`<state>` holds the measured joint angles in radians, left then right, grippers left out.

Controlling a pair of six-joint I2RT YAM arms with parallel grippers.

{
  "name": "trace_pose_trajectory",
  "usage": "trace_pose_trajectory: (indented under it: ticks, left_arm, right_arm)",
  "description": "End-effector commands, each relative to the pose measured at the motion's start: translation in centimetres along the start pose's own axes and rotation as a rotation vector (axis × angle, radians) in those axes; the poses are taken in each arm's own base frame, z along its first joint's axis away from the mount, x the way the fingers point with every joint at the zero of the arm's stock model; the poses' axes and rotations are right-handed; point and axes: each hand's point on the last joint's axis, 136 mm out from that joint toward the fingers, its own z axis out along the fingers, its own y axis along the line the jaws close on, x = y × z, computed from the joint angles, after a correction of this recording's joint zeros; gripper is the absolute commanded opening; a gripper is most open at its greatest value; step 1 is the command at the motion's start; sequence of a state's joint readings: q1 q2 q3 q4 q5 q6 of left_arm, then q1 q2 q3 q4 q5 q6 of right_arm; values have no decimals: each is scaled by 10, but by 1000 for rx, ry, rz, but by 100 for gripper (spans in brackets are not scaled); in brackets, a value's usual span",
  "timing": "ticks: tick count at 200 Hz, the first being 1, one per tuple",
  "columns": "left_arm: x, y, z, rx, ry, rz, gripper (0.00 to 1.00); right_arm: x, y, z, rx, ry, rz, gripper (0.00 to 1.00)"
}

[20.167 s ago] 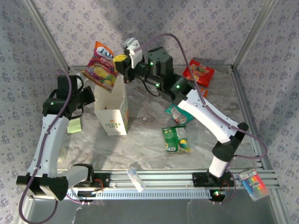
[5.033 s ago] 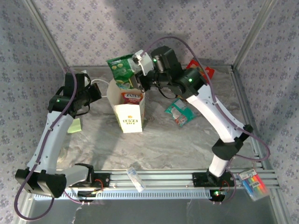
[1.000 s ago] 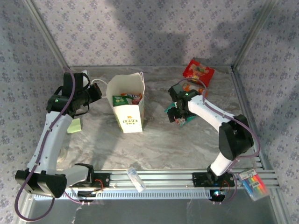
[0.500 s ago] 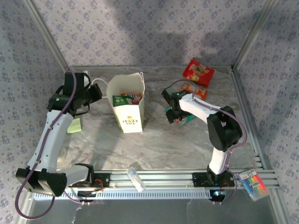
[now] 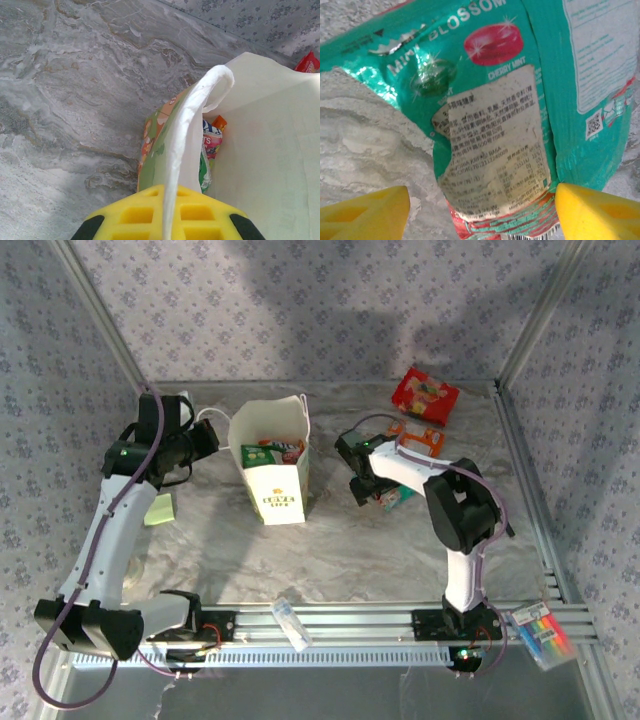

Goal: Place the snacks into the paper bag

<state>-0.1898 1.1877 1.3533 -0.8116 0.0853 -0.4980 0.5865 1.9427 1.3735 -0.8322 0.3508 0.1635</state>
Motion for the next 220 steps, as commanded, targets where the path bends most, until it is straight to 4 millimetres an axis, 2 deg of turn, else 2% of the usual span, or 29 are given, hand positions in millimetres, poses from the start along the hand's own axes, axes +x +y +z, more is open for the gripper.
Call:
trace_pose_trajectory:
  ticks: [1, 30, 71, 108, 121, 135, 159, 190, 220]
  left_arm:
    - [-9, -2, -4, 2, -19, 11, 6]
    - [-10, -3, -4, 3, -23, 10, 6]
    - [-10, -3, -5, 4, -24, 9, 6]
    - [-11, -3, -6, 4, -27, 10, 6]
    - [-11, -3, -6, 4, -28, 10, 6]
    - [-12, -3, -6, 3, -30, 10, 5]
    - [-11, -3, -4, 1, -26, 8, 6]
    - [-12, -3, -4, 3, -27, 6, 6]
    - [-13, -4, -6, 8, -33, 5, 6]
  right_arm:
    - [-4, -9, 4, 40, 7, 8, 77]
    - [-1, -17, 10, 112, 22, 5, 72]
    - [-1, -18, 15, 127, 26, 9, 63]
    - [0, -16, 18, 113, 40, 12, 36]
    - [0, -16, 16, 109, 37, 12, 33]
    - [-1, -17, 12, 106, 28, 16, 18]
    - [-3, -22, 1, 103, 3, 35, 9]
    - [-6, -23, -17, 36, -36, 69, 7]
    - [-10, -19, -38, -118, -94, 131, 7]
